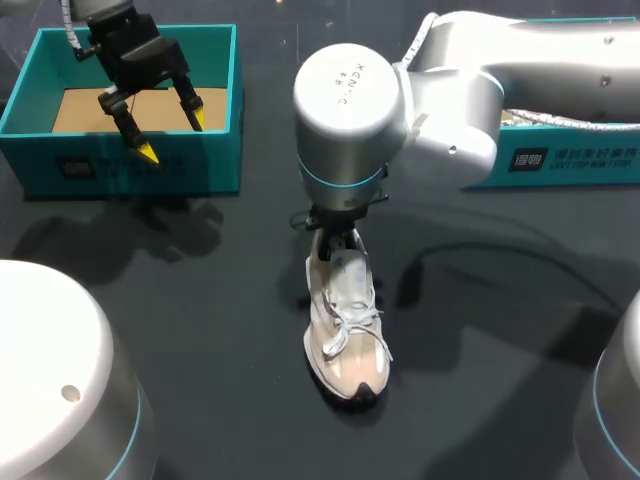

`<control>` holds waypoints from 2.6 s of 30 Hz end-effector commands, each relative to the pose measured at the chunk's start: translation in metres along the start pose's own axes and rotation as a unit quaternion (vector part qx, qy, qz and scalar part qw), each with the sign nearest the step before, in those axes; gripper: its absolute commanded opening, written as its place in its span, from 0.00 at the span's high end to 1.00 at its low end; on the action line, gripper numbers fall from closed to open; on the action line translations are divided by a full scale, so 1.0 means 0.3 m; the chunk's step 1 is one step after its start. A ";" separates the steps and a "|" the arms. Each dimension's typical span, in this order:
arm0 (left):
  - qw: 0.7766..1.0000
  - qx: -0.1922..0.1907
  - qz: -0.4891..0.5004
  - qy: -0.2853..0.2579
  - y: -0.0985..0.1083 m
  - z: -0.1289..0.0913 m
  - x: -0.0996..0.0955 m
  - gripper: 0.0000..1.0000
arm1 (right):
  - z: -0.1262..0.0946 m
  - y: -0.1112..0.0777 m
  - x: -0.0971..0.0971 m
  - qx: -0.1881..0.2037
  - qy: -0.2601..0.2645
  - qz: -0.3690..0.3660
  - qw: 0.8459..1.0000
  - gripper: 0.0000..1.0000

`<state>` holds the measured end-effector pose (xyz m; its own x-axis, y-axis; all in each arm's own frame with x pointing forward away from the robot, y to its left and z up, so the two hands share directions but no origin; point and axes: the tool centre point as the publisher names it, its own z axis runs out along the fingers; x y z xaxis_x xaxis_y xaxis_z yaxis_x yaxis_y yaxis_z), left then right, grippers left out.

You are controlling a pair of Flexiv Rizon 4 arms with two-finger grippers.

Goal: Take the shoe out of the shoebox, open the shoe tongue, remove and reinsert the insole, then place the shoe into the shoebox

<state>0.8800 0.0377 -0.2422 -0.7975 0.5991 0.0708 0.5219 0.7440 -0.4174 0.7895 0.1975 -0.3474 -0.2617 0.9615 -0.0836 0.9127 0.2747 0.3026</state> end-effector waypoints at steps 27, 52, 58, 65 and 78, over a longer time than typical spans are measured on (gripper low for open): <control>1.000 -0.001 0.000 0.001 0.001 -0.002 0.001 0.00 | 0.213 -0.205 0.087 0.085 0.044 0.025 0.995 1.00; 1.000 -0.001 0.000 0.001 0.001 -0.002 0.001 0.00 | 0.104 -0.077 0.043 -0.001 0.023 0.009 1.000 1.00; 1.000 -0.001 0.000 0.001 0.001 -0.002 0.001 0.00 | 0.216 -0.066 0.038 0.014 0.051 0.003 0.999 1.00; 1.000 -0.001 0.000 0.001 0.001 -0.002 0.001 0.00 | 0.310 -0.126 0.097 0.064 0.076 0.004 0.995 1.00; 1.000 -0.001 0.000 0.001 0.001 -0.002 0.001 0.00 | 0.281 -0.376 0.169 0.146 0.043 0.058 0.987 1.00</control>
<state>0.8800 0.0378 -0.2419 -0.7974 0.5992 0.0711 0.5219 0.7441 -0.4171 0.7158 0.2053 -0.4009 -0.1707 0.9844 0.0419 0.9853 0.1704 0.0101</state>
